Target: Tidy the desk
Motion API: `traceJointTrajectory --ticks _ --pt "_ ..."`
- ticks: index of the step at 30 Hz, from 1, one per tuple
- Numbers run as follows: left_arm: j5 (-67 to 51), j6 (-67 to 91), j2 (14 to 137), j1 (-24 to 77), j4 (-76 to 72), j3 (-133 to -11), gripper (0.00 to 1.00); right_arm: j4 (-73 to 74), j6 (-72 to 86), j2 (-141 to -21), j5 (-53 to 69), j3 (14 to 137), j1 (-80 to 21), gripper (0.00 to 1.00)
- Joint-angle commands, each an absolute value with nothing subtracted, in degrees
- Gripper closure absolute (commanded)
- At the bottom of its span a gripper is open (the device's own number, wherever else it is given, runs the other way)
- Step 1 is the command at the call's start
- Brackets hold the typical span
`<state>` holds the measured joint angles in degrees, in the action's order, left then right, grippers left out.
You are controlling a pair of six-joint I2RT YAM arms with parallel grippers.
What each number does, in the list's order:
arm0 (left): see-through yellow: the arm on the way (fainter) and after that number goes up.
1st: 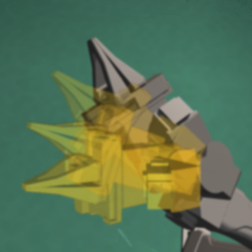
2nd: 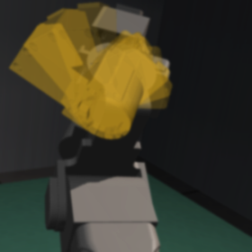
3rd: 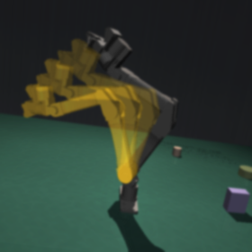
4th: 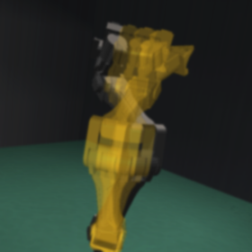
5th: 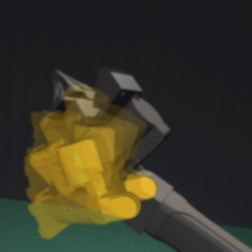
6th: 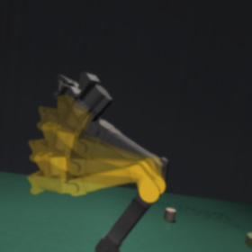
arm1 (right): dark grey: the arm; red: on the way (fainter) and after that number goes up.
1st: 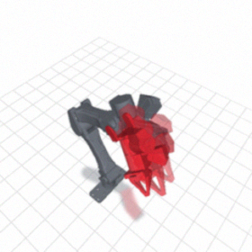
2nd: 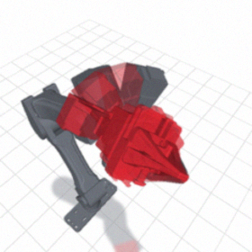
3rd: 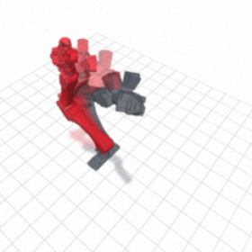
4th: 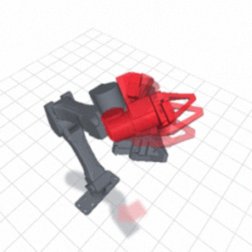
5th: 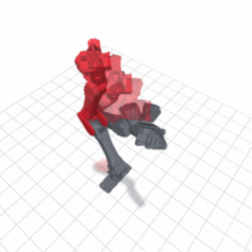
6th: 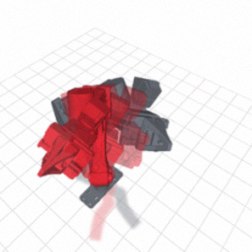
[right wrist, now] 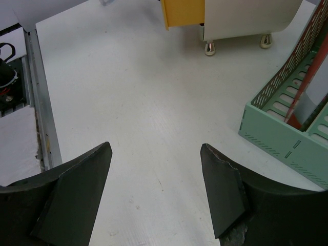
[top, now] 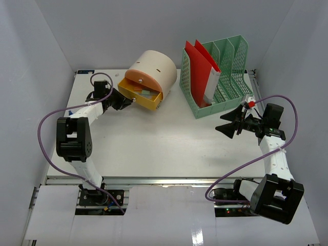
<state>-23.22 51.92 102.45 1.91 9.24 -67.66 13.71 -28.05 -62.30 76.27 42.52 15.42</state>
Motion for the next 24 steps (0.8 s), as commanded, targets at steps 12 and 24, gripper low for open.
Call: traceJointTrajectory --ticks 12,24 --pt "-28.52 53.74 108.98 1.76 11.12 -79.36 0.65 14.77 -28.43 -62.14 76.68 44.47 15.82 0.24" --pt "-30.39 55.01 114.7 2.02 10.99 -86.48 0.62 15.21 -28.74 -62.13 76.46 44.56 15.83 0.24"
